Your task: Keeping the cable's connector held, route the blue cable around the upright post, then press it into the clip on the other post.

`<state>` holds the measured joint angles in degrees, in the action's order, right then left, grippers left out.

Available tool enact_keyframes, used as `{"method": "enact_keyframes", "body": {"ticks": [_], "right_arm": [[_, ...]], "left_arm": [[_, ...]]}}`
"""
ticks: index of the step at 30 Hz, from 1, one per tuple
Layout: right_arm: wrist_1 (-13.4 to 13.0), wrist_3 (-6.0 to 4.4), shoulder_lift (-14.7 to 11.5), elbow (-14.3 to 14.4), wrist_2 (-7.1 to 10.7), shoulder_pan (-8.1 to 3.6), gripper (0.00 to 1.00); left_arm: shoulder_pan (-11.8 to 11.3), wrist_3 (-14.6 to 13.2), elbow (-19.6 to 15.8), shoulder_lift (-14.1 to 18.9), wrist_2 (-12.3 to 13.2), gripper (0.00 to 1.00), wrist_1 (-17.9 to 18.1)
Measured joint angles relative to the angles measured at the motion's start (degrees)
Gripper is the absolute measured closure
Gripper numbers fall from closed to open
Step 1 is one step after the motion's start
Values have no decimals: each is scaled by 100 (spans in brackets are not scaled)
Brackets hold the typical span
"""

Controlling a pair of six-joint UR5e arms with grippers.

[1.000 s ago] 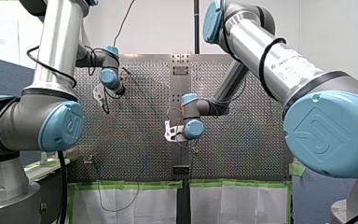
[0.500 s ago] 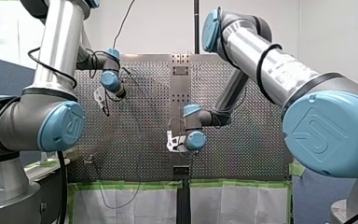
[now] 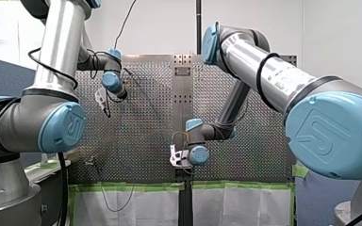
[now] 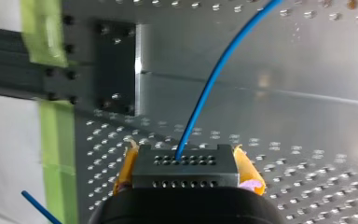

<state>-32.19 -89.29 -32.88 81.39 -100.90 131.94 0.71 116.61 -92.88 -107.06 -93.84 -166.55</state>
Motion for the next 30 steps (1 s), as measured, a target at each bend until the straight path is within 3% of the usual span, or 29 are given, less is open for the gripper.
{"method": "enact_keyframes", "body": {"ticks": [8,15,21,30], "right_arm": [[-350,-160,381,167,-139,-23,100],[-691,-401,543,476,-168,-169,100],[-978,-374,602,735,-183,-315,100],[-1408,-303,860,794,-172,-584,100]], "left_arm": [[-1,18,0,-1,-1,0,0],[1,32,0,0,5,0,-1],[14,62,0,0,13,0,-10],[54,66,0,2,16,0,-84]]}}
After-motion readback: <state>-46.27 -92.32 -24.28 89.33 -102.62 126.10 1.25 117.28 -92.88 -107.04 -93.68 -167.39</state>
